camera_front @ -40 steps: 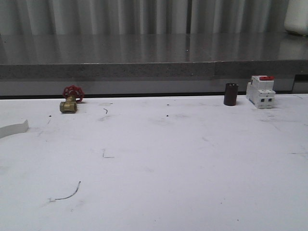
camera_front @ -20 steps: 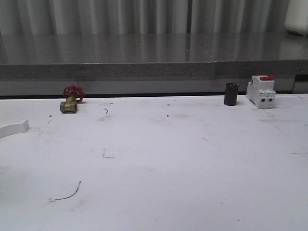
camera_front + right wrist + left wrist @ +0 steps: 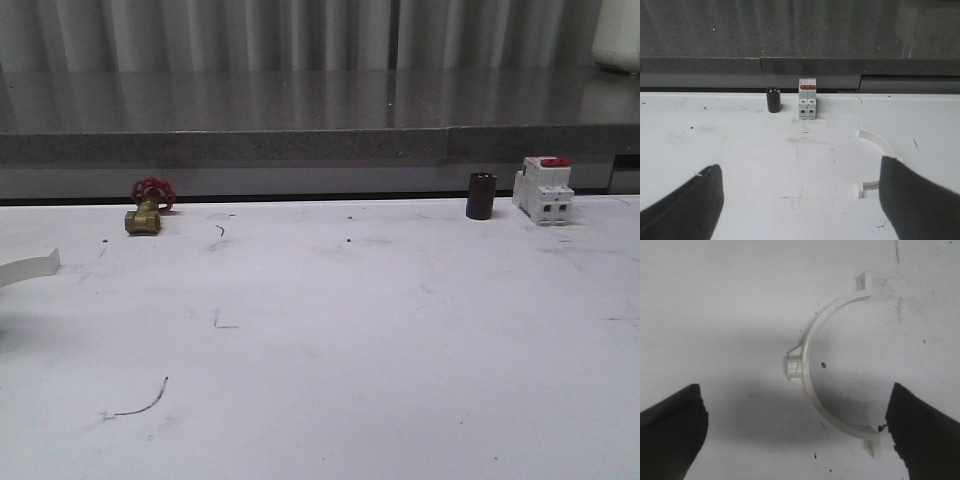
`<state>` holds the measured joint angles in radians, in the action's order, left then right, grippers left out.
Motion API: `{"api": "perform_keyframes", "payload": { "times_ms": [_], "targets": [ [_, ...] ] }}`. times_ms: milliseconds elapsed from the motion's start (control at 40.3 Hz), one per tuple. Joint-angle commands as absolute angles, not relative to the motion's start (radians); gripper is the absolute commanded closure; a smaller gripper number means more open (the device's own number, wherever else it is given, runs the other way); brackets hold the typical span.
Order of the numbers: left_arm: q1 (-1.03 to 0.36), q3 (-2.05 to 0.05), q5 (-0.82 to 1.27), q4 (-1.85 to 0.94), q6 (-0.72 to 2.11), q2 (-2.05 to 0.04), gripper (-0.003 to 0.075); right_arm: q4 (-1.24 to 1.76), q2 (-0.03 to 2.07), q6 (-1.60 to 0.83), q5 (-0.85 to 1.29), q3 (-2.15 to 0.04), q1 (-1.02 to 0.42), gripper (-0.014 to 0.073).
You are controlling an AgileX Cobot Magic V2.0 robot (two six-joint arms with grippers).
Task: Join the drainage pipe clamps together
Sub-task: 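Close the left gripper on the tab of the white clamp half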
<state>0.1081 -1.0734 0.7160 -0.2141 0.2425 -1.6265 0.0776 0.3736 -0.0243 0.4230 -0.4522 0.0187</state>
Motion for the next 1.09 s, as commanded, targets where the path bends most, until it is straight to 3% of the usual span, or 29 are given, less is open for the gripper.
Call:
{"api": "perform_keyframes", "payload": {
  "times_ms": [0, 297, 644, 1066],
  "targets": [
    [0.084, -1.137, 0.697, -0.219, 0.245, -1.655, 0.003, 0.068, 0.387, -0.03, 0.35, -0.489, 0.024, -0.0056],
    [0.072, -1.209, 0.758, -0.217, 0.243, -1.81, 0.0034, 0.068, 0.387, -0.03, 0.35, -0.489, 0.024, -0.0056],
    [0.072, -1.217, 0.773, -0.2, 0.243, -1.853, 0.0313, 0.068, 0.387, -0.03, 0.35, -0.489, 0.024, -0.0056],
    [0.072, -1.217, 0.769, -0.169, 0.245, -1.852, 0.047, 0.068, 0.387, -0.03, 0.35, -0.489, 0.024, -0.0056]
  ]
}}
